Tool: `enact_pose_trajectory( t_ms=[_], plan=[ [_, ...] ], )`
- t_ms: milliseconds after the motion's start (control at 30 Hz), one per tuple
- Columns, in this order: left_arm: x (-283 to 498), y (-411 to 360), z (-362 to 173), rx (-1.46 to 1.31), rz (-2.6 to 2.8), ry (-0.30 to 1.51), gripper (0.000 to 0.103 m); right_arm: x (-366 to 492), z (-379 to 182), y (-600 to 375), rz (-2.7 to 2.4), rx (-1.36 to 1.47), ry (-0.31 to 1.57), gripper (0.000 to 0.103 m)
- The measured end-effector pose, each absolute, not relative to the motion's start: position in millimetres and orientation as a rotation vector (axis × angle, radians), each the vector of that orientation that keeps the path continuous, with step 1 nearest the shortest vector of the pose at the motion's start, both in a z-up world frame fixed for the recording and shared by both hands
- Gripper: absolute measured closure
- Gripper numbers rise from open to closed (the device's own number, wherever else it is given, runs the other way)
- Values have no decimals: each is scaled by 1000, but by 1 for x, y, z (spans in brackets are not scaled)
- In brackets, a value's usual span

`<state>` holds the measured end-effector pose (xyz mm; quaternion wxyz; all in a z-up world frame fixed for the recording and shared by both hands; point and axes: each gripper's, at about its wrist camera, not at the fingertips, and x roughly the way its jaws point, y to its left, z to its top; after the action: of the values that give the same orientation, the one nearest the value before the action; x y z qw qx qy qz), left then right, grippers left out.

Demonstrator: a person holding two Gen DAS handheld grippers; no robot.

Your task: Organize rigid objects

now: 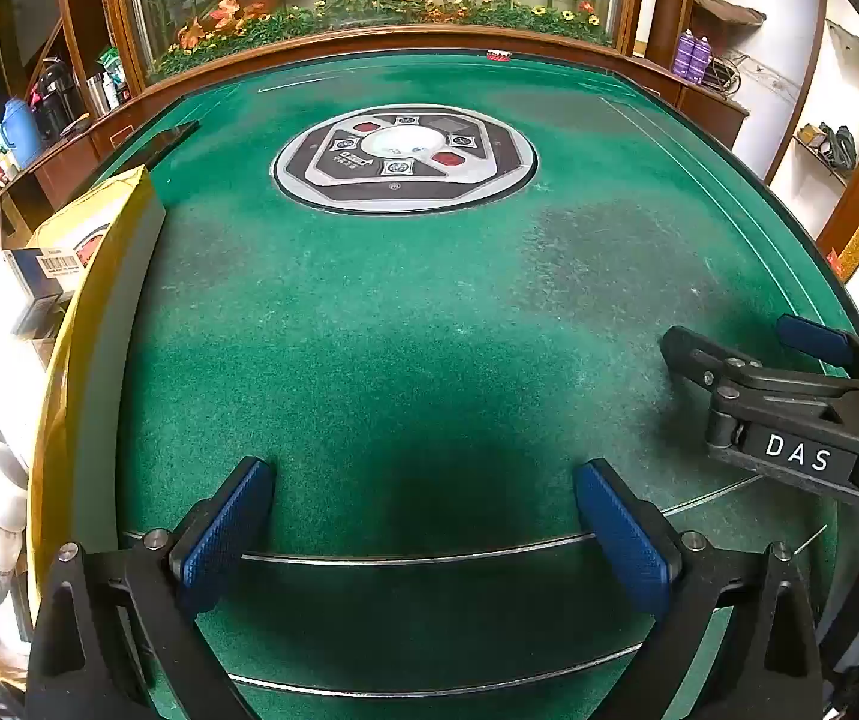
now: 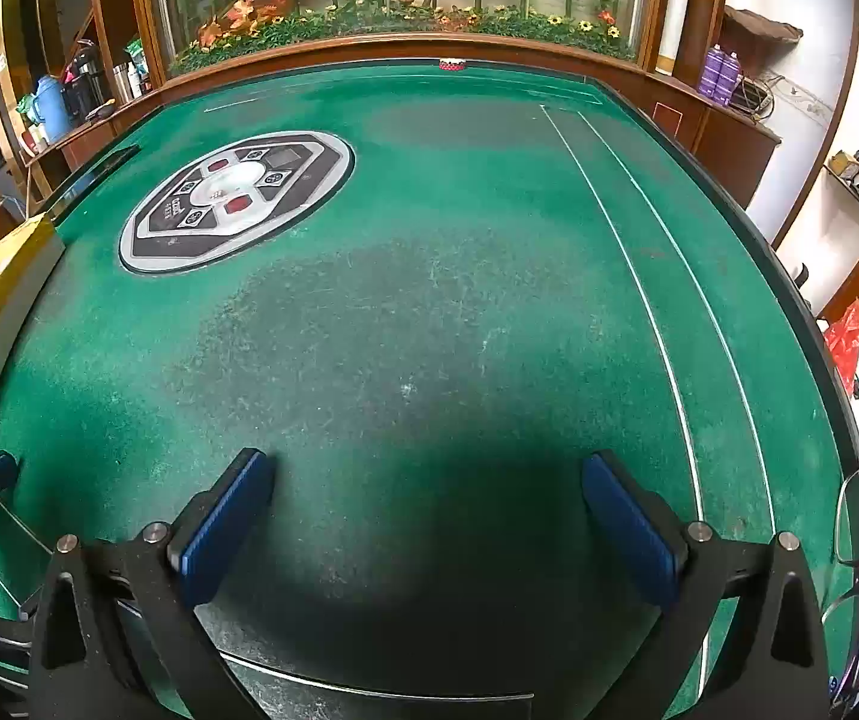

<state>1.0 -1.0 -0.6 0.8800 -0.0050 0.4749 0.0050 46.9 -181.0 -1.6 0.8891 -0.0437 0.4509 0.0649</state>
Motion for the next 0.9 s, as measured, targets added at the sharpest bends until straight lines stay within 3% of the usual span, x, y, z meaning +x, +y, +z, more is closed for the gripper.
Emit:
enact_pose_trajectory(
  t_ms=[900],
  plan=[
    [-4, -4, 0, -18, 14, 976, 0, 47, 0, -181, 134, -93, 937, 0]
  ],
)
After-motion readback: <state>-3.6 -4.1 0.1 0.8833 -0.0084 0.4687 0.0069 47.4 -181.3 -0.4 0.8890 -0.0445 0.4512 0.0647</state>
